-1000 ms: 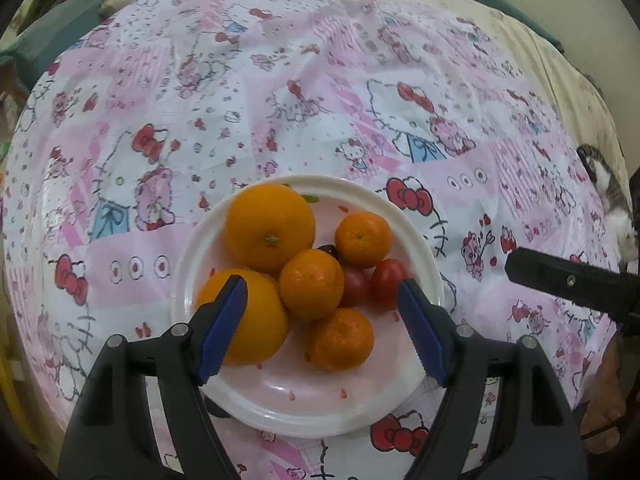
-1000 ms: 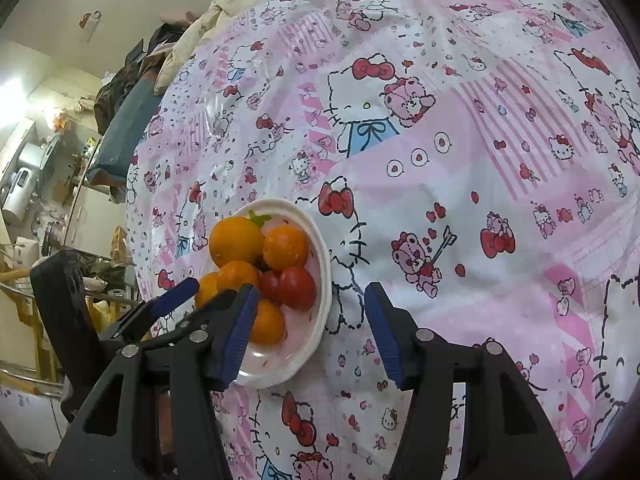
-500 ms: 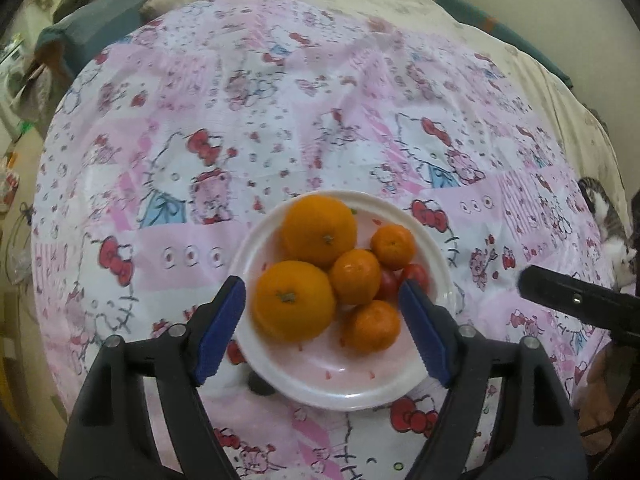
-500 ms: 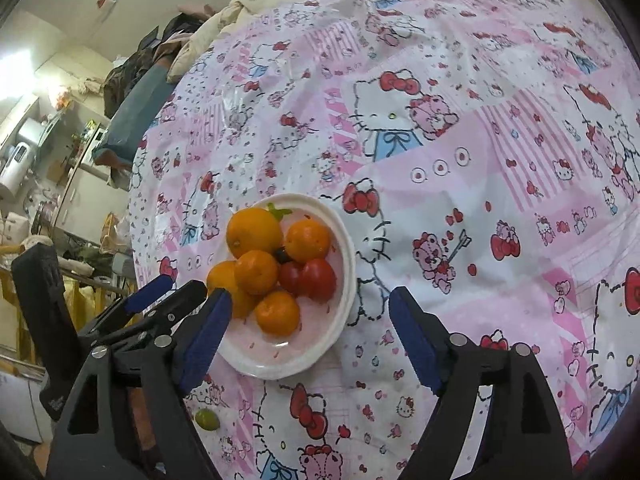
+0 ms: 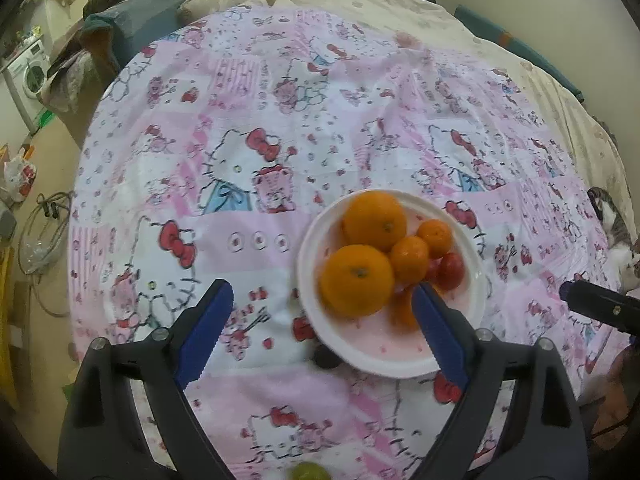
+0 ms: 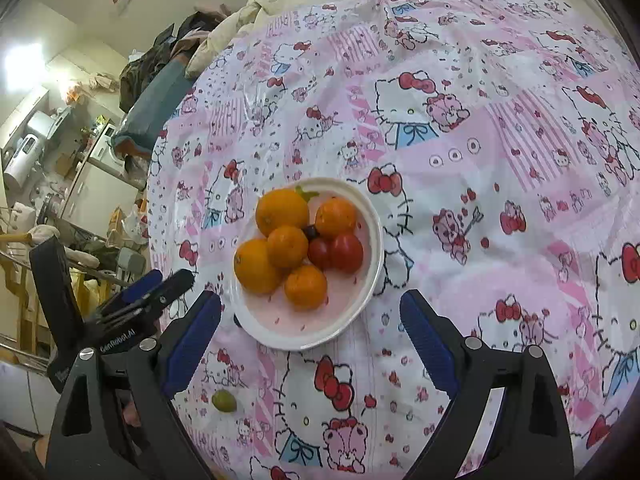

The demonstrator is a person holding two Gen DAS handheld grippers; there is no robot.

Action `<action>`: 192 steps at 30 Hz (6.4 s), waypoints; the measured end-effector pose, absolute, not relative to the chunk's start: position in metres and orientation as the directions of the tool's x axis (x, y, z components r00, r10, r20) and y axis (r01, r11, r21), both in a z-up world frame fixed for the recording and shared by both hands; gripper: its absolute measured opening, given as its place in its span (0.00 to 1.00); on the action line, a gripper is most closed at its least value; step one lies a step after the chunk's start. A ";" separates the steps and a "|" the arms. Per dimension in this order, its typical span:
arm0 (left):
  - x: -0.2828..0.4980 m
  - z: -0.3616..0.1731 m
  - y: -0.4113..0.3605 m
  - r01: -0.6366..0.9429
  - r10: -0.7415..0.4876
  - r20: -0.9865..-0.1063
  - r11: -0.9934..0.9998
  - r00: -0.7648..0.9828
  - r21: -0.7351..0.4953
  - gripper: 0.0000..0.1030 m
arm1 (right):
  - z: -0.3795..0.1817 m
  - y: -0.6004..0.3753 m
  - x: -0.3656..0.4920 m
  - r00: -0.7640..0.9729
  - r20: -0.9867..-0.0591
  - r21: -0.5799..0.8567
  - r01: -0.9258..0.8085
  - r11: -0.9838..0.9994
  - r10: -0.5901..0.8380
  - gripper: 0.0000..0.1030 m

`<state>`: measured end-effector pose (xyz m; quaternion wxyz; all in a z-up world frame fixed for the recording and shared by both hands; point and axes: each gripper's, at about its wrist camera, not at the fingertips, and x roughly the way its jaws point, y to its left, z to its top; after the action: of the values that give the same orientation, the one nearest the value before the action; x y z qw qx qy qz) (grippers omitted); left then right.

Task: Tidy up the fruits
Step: 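Grasp the second dark grape beside the plate with the left tool, then grasp the green grape with the right tool while the left tool holds its dark grape, then carry the green grape with the right tool while the left tool carries the dark grape to the plate, then lower both grapes onto the plate and open both tools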

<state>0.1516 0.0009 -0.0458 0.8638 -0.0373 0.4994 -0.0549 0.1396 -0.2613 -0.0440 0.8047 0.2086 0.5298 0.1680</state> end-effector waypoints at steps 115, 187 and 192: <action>0.092 -0.049 0.077 -0.064 -0.136 -0.927 0.984 0.348 -0.168 0.20 | -0.133 -0.038 0.053 0.049 -0.905 0.301 -0.629 0.716 0.423 0.29; 0.161 -0.121 -0.065 0.181 -0.188 -0.950 0.973 0.251 -0.145 0.62 | -0.129 -0.233 0.185 0.263 -0.810 0.527 -0.064 0.848 0.524 0.31; 0.159 -0.115 -0.067 0.200 -0.166 -0.950 0.973 0.264 -0.114 0.66 | -0.126 -0.235 0.186 0.274 -0.816 0.511 -0.067 0.857 0.509 0.40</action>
<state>0.1589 -0.0674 -0.1147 0.7950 0.0144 0.5955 -0.1151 0.1857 -0.2350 -0.1257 0.7745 0.1925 0.5732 0.1859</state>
